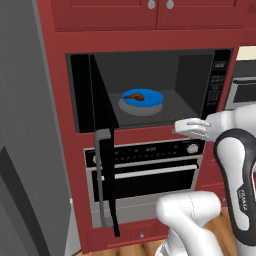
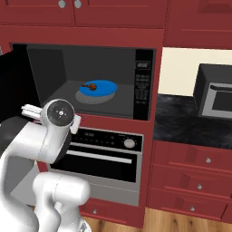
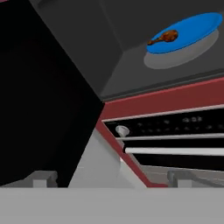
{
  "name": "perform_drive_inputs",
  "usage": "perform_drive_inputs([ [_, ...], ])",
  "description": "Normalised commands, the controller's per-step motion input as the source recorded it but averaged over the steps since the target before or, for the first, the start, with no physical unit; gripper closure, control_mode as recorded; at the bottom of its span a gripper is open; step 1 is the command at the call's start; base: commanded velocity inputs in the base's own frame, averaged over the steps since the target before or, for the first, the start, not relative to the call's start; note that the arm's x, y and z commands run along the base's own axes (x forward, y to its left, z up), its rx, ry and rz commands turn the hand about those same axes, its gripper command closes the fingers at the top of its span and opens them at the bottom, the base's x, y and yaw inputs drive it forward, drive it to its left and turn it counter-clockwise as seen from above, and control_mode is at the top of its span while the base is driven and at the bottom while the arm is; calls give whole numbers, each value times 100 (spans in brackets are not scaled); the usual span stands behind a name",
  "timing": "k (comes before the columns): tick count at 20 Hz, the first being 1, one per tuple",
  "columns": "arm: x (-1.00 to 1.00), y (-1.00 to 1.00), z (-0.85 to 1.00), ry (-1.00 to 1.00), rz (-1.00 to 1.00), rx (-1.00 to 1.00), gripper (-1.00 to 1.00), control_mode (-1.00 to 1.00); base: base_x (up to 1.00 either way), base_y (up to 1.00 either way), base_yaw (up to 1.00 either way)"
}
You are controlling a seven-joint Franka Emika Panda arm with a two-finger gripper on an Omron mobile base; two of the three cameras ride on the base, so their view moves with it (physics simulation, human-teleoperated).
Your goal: Transport the chicken drumstick from the fridge to the microwave and turn on the microwave.
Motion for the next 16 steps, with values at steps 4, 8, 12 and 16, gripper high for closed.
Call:
perform_drive_inputs([
  [4, -48, 12, 8, 17, 0, 12, -100, -100, 0, 0, 0],
  [8, -48, 12, 7, 19, 0, 13, -100, -100, 0, 0, 0],
  [12, -55, 9, 2, 11, 0, 13, -100, -100, 0, 0, 0],
  [16, -49, 17, 0, 9, 0, 7, -100, -100, 0, 0, 0],
])
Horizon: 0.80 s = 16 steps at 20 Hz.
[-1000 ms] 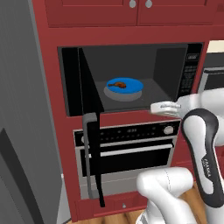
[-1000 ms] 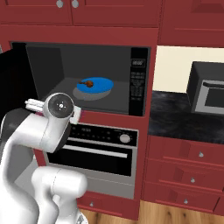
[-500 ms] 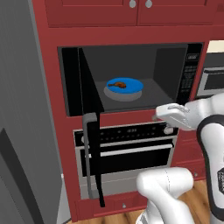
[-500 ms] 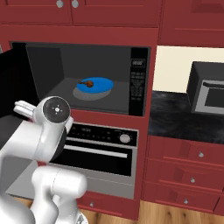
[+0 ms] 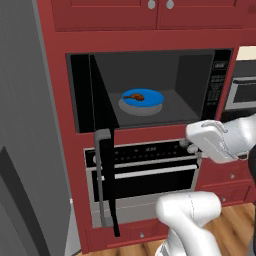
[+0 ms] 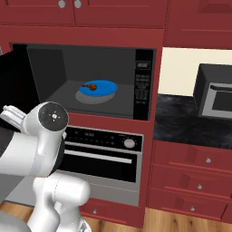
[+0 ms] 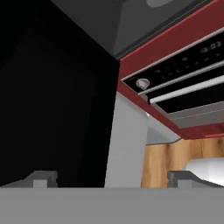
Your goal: Transport the chicken drumstick from the fridge to the microwave and turn on the microwave.
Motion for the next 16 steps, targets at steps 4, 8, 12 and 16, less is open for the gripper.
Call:
perform_drive_inputs([
  [4, -44, 23, 0, 10, 0, 4, -100, -100, 0, 0, 0],
  [8, -45, 24, 0, 10, 0, 4, -100, -100, 0, 0, 0],
  [12, -46, 24, -1, 8, 0, 4, -100, -100, 0, 0, 0],
  [16, -44, 23, -4, 10, 3, 7, -100, -100, 0, 0, 0],
])
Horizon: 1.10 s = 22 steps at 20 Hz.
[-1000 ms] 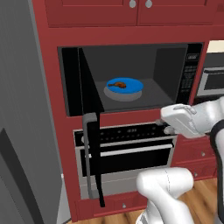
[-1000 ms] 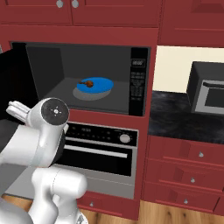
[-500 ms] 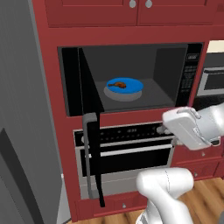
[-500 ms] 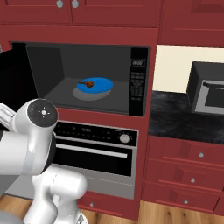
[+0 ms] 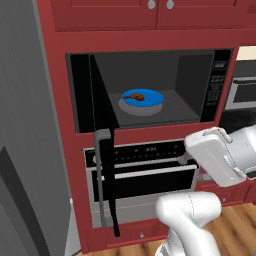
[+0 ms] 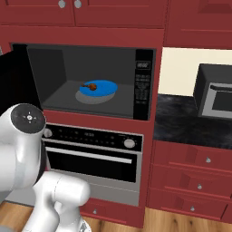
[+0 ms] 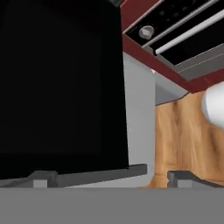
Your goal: Transport the chicken drumstick from the fridge to the microwave and turn on the microwave.
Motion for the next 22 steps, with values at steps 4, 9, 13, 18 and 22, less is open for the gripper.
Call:
perform_drive_inputs([
  [4, -34, 23, -11, 12, 6, 8, -100, -100, 0, 0, 0],
  [9, -26, 20, -24, 4, 6, 9, -100, -100, 0, 0, 0],
  [13, -29, 18, -33, -2, 5, 10, -100, -100, 0, 0, 0],
  [18, -38, 21, -28, -12, 7, 11, -100, -100, 0, 0, 0],
  [22, -44, 23, -21, -13, 4, 12, -100, -100, 0, 0, 0],
])
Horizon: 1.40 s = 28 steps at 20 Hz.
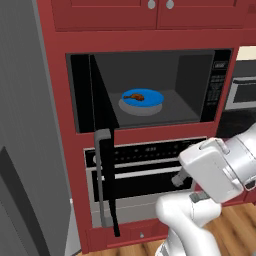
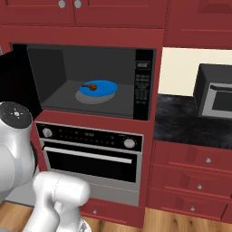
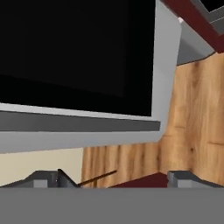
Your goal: Transport the chicken drumstick from the fridge to the microwave and turn on the microwave.
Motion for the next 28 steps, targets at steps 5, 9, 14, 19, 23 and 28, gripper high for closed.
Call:
perform_drive_inputs([
  [5, -50, 18, -21, -8, 2, 15, -100, -100, 0, 0, 0],
  [9, -50, 21, -19, -2, 0, 15, -100, -100, 0, 0, 0],
  [14, -29, 36, -24, 0, 0, 8, -100, -100, 0, 0, 0],
  [19, -37, 31, -22, 0, -2, 11, -100, -100, 0, 0, 0],
  [23, -35, 18, -23, 0, -17, 13, -100, -100, 0, 0, 0],
  [28, -19, 9, -31, 0, -38, 9, -100, -100, 0, 0, 0],
])
